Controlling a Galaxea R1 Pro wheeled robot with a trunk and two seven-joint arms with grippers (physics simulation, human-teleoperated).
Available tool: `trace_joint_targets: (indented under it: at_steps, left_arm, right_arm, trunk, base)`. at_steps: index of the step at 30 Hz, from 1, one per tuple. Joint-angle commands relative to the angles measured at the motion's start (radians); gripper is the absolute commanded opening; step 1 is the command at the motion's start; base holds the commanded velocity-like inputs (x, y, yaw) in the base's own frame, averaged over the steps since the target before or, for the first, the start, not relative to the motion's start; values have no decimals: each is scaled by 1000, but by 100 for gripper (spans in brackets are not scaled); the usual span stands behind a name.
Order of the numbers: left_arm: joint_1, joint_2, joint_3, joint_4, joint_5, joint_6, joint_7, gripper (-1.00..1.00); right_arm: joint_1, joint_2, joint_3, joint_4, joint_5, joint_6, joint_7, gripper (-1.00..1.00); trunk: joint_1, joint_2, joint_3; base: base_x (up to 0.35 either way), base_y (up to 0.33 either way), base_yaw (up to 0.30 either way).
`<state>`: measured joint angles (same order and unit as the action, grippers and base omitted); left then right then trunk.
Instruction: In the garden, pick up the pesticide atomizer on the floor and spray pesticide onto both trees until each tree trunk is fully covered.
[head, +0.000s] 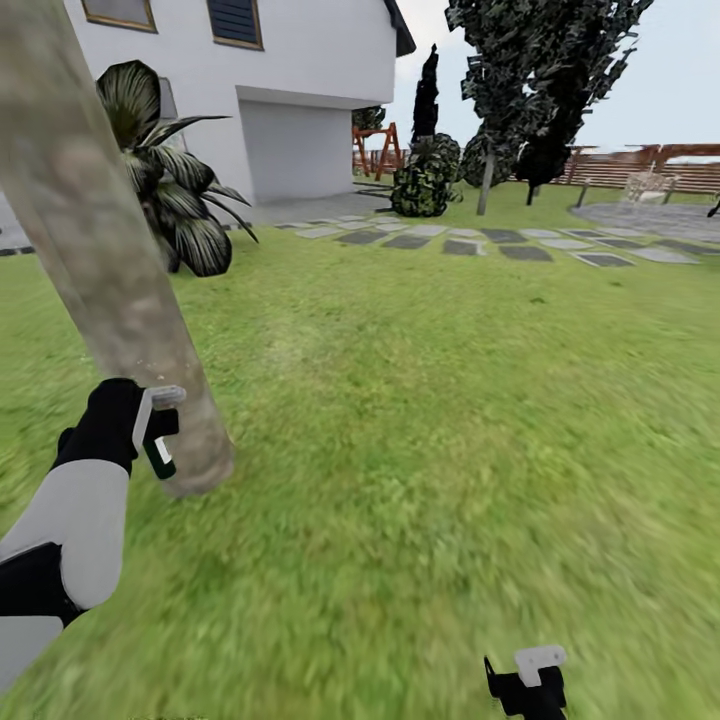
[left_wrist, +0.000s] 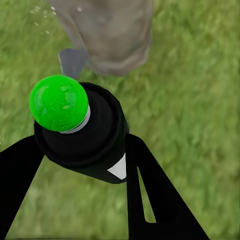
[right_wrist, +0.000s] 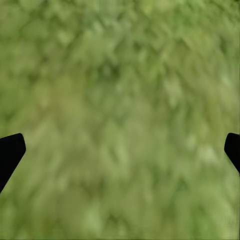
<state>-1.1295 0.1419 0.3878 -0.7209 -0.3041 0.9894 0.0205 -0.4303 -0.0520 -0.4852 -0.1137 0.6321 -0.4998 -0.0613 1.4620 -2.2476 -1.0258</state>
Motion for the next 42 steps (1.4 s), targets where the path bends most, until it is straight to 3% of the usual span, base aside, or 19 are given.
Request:
trace_joint_targets:
  at_steps: [1, 14, 23, 28, 30, 33, 42]
  left_arm:
    - [0, -1, 2, 0, 0, 3, 2, -100]
    - [8, -1, 2, 8, 0, 0, 5, -100]
    - [139, 8, 19, 5, 9, -17, 5, -100]
    - [157, 8, 25, 7, 11, -76, 5, -100]
    - [164, 6, 50, 7, 11, -96, 5, -100]
    - [166, 3, 71, 8, 12, -104, 6, -100]
    - [181, -1, 73, 11, 9, -108, 6, -100]
  right_arm:
    - [-1, 0, -4, 2, 11, -3, -6, 100]
    - [-1, -2, -4, 2, 11, -3, -7, 100]
    - [-1, 1, -4, 2, 10, -3, -8, 100]
    - [-1, 1, -4, 2, 11, -3, -7, 100]
    - [-1, 1, -4, 2, 11, -3, -8, 100]
    - [-1, 1, -4, 2, 11, -3, -8, 100]
    - [-1, 1, -4, 2, 11, -3, -6, 100]
  trunk:
    - [0, 0, -1]
    - [0, 0, -1]
    - [0, 0, -1]
    - [0, 0, -1]
    - [0, 0, -1]
    - [0, 0, -1]
    - [0, 0, -1]
  base:
    - [103, -259, 274]
    - [110, -260, 88]
    - [82, -266, 101]
    - [121, -260, 271]
    - [210, -211, 275]
    - [235, -187, 275]
    - [217, -195, 167]
